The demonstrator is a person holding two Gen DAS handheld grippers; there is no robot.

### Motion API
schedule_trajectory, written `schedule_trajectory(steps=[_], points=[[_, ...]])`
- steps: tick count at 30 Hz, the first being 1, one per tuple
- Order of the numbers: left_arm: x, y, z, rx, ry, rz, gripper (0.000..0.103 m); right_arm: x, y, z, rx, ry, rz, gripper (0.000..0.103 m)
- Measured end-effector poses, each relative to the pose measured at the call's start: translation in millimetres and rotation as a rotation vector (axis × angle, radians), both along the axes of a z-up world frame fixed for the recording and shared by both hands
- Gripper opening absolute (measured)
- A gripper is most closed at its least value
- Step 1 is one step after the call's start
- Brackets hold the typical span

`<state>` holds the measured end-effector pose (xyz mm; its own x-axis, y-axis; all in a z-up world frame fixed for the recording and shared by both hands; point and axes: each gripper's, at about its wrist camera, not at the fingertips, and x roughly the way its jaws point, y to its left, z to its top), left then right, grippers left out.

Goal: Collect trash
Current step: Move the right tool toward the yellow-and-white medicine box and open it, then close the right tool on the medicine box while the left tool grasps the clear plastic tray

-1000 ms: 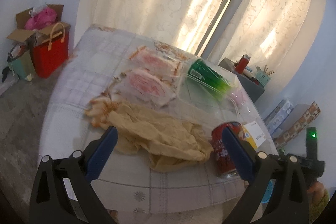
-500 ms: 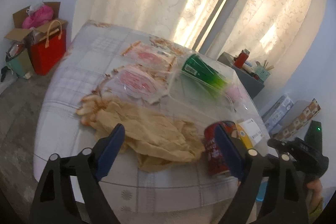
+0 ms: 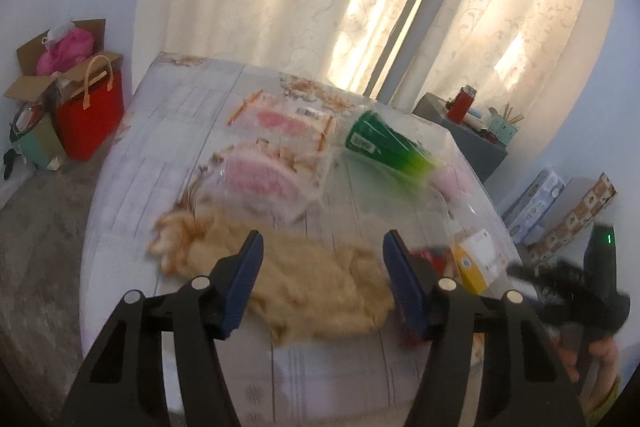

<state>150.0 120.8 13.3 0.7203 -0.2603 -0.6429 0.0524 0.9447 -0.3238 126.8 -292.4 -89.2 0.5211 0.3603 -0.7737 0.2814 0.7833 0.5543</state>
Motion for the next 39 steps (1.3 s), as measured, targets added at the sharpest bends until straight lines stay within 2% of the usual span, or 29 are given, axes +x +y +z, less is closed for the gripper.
schedule_trajectory(steps=[2, 6, 13, 20, 23, 27, 30, 32, 34, 36, 39], points=[[17, 2, 2, -0.009, 0.013, -0.006, 0.053, -1, -1, -3, 0.019, 0.009, -0.019, 0.078], [50, -4, 3, 0.008, 0.042, -0.042, 0.049, -2, -4, -5, 0.025, 0.018, -0.055, 0.078], [82, -20, -10, 0.053, 0.095, -0.079, 0.039, 3, 6, -3, -0.051, 0.012, -0.016, 0.077], [87, -31, -15, 0.084, 0.099, -0.094, 0.035, 9, 22, -7, -0.170, 0.002, 0.093, 0.048], [89, -34, -18, 0.101, 0.102, -0.101, 0.035, 7, 21, -7, -0.188, -0.023, 0.134, 0.043], [90, -36, -19, 0.106, 0.108, -0.106, 0.035, -1, 11, -2, -0.291, -0.023, 0.154, 0.036], [93, -36, -20, 0.109, 0.108, -0.109, 0.035, -5, -7, -5, -0.318, 0.003, 0.129, 0.037], [94, -37, -21, 0.115, 0.107, -0.108, 0.035, -8, -22, -3, -0.289, 0.014, 0.083, 0.042], [95, -38, -22, 0.118, 0.107, -0.106, 0.035, -8, -29, 1, -0.233, -0.003, 0.062, 0.051], [95, -38, -22, 0.117, 0.107, -0.107, 0.035, -3, -28, 7, -0.138, -0.040, 0.054, 0.068], [95, -39, -24, 0.113, 0.112, -0.111, 0.035, 15, -19, 4, -0.038, -0.028, 0.055, 0.074]])
